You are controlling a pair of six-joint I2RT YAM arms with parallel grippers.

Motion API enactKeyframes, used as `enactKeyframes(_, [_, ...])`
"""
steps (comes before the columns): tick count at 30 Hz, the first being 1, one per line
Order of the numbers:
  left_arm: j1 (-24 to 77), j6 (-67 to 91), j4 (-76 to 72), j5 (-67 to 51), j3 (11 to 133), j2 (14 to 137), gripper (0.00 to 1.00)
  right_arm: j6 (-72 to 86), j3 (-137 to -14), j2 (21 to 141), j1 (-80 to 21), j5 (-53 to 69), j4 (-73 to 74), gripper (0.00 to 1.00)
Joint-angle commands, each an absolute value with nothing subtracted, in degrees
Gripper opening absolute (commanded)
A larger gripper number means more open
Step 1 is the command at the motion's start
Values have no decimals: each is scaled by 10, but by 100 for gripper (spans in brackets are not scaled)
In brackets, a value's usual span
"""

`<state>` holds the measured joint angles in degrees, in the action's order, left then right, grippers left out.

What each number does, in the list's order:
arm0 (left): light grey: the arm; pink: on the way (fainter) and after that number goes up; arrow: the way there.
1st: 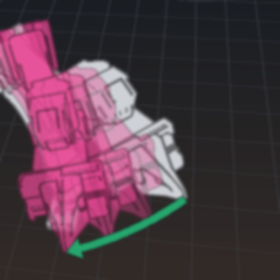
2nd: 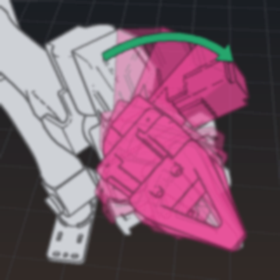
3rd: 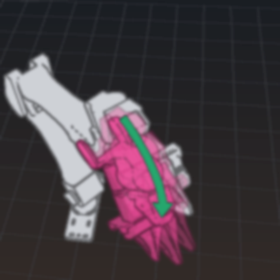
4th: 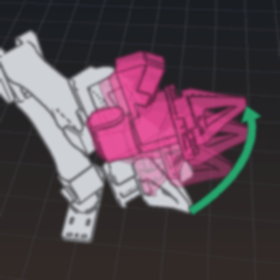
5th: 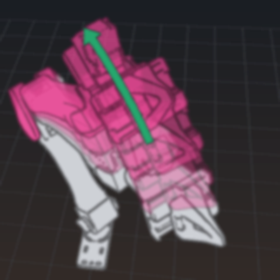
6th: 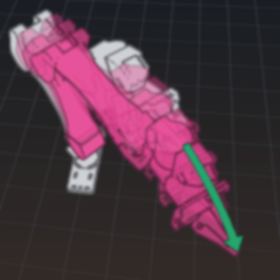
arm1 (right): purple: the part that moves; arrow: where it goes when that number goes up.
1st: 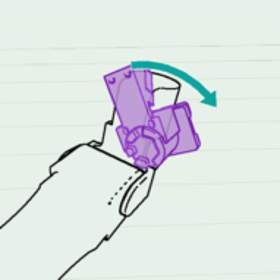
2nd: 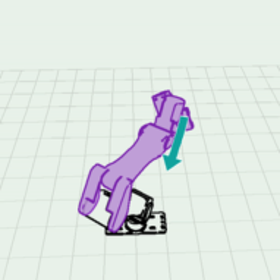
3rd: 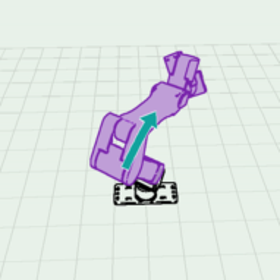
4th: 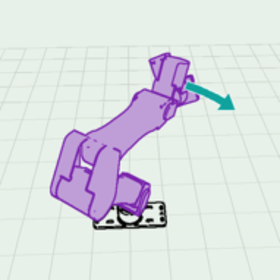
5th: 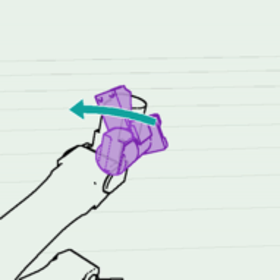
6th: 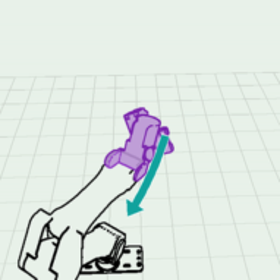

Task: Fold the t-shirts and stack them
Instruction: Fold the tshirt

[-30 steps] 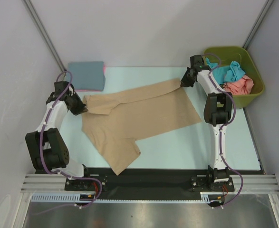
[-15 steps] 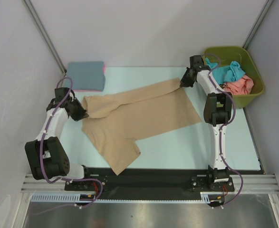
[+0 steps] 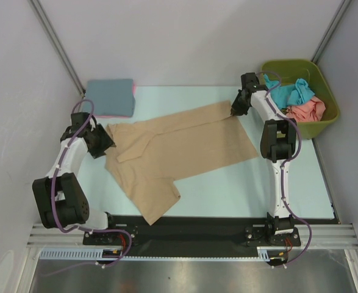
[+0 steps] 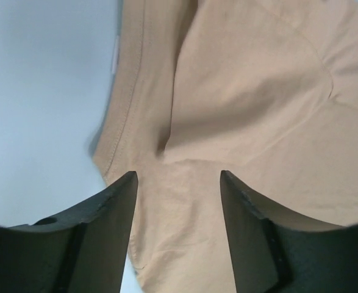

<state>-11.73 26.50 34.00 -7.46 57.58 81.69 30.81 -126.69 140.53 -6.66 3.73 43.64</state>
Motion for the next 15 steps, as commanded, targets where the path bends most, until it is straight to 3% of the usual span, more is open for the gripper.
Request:
enactKeyframes(1, [-124, 252, 330, -25, 640, 825, 63, 298, -1257, 1374, -77, -25, 478, 21])
enactKeyframes(7, [-126, 240, 323, -29, 742, 913, 62, 256, -1322, 1388, -76, -75, 482, 38])
enactKeyframes(15, [-127, 180, 304, -50, 861, 1062, 58, 173, -1390, 1435, -81, -6, 402, 64])
